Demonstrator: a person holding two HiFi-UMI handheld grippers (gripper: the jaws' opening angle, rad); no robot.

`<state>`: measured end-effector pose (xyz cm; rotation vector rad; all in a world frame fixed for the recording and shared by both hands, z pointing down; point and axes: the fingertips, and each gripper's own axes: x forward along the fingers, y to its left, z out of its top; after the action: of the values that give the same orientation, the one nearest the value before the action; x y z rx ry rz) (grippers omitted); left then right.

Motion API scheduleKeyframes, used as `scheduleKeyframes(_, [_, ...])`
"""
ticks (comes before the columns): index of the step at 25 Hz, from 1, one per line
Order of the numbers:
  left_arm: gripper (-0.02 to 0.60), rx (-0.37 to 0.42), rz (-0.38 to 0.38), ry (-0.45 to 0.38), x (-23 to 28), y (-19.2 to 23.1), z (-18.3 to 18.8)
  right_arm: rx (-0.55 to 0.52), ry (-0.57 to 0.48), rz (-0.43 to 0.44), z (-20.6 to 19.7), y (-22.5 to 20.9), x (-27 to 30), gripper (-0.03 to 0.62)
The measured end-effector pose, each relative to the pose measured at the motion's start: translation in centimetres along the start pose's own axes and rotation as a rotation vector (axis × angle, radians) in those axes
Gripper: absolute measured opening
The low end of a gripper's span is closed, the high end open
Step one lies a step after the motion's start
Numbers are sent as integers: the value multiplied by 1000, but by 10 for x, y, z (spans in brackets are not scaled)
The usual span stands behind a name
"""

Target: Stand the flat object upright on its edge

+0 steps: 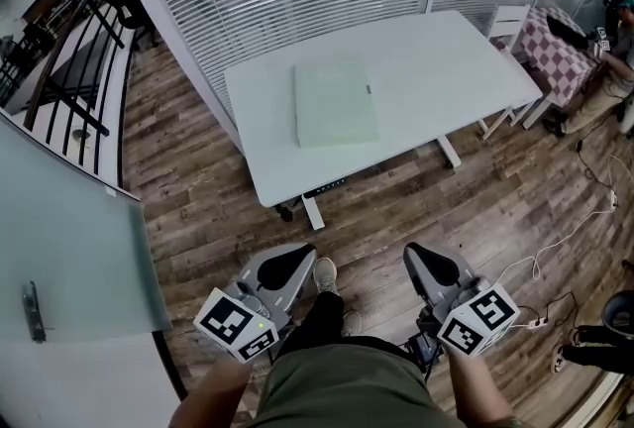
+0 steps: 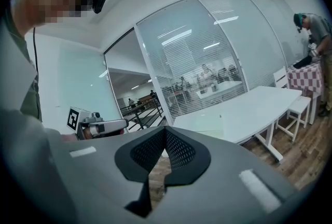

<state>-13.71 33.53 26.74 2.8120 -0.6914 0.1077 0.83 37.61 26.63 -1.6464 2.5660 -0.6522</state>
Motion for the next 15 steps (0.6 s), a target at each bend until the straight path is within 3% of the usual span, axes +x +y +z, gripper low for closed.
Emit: scheduleKeyframes(15, [0, -18, -38, 36, 78, 105, 17, 25, 27, -24, 31, -58, 109, 11])
